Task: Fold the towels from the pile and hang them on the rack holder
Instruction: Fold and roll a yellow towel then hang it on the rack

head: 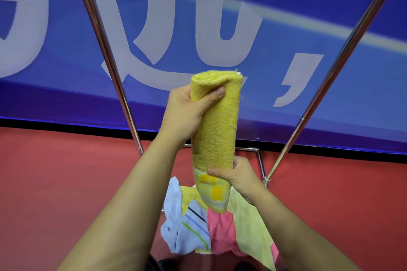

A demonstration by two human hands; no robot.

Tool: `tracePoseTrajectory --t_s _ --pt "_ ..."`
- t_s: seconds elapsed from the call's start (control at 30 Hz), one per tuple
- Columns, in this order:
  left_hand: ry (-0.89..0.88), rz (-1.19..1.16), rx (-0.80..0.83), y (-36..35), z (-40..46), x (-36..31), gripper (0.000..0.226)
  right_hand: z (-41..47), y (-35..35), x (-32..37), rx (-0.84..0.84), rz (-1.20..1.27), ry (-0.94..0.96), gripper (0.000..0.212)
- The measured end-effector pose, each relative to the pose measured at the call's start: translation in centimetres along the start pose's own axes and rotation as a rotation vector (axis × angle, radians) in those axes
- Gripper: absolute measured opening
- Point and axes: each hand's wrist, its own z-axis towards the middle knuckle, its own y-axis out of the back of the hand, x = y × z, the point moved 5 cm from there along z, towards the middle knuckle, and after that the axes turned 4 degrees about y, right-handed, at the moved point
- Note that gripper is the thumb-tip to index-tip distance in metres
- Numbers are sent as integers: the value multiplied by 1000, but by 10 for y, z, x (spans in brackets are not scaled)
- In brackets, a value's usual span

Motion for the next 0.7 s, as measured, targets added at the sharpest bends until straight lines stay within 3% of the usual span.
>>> tracePoseTrajectory --t_s 0.4,0.6,0.7 --pt "14 2 -34 2 6 -4 13 -4 -1 -36 169 -104 -59 33" --pt "81 -10 67 -13 0 9 12 -1 1 12 28 -29 52 24" --pt "93 -3 96 -20 -2 15 11 -3 5 35 -15 -8 114 32"
